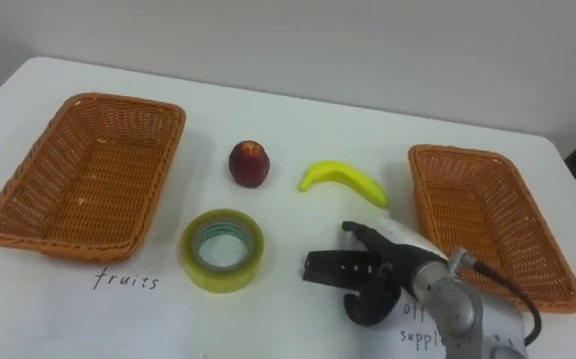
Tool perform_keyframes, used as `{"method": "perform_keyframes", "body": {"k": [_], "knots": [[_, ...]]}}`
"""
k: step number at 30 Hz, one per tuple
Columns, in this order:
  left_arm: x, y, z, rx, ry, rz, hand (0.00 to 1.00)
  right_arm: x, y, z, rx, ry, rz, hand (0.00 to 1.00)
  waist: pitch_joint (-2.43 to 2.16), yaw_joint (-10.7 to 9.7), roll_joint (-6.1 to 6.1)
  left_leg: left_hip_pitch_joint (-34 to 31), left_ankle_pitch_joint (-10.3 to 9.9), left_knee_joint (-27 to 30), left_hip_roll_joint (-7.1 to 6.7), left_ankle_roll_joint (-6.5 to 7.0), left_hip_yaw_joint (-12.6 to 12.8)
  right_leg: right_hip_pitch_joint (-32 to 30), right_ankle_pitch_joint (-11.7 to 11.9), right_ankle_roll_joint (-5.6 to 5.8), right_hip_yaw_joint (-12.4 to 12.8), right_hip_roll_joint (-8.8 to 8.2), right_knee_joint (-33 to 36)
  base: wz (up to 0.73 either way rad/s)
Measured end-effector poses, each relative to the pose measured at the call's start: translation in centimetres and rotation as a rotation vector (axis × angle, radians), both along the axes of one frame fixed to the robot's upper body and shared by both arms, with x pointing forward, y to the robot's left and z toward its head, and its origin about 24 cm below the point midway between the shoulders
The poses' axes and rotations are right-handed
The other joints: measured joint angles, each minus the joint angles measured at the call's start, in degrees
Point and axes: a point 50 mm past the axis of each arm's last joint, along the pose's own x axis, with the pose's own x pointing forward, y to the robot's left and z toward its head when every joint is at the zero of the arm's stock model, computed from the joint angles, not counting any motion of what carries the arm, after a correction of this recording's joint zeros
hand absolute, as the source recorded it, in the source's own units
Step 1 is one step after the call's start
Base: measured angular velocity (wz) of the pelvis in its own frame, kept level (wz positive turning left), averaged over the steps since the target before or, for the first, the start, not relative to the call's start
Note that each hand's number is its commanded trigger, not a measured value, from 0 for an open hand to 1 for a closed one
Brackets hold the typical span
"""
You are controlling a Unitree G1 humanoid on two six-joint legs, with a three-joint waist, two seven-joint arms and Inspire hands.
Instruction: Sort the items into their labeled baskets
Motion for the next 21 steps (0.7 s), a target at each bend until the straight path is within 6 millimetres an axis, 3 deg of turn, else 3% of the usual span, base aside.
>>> {"method": "perform_keyframes", "body": {"k": [8,21], "knots": [[0.7,-0.2,0.1,-0.006,-0.020,-0.007,0.00,1.2,0.6,0.1,-0.135,-0.114,-0.005,1.00,-0.12,0.5,0.02,-0.2,0.0,-0.1,-0.03,0.01,-0.6,0.0,0.0,0.00,-0.5,0.02,0.0,0.03],[1.1,-0.5,0.1,0.005,-0.041,-0.013,0.00,1.3,1.0,0.0,-0.154,-0.120,-0.035,1.00,-0.30,1.4,-0.07,-0.2,0.0,-0.2,0.02,0.01,-0.8,0.2,0.0,0.00,-0.1,0.15,0.0,0.00]]}}
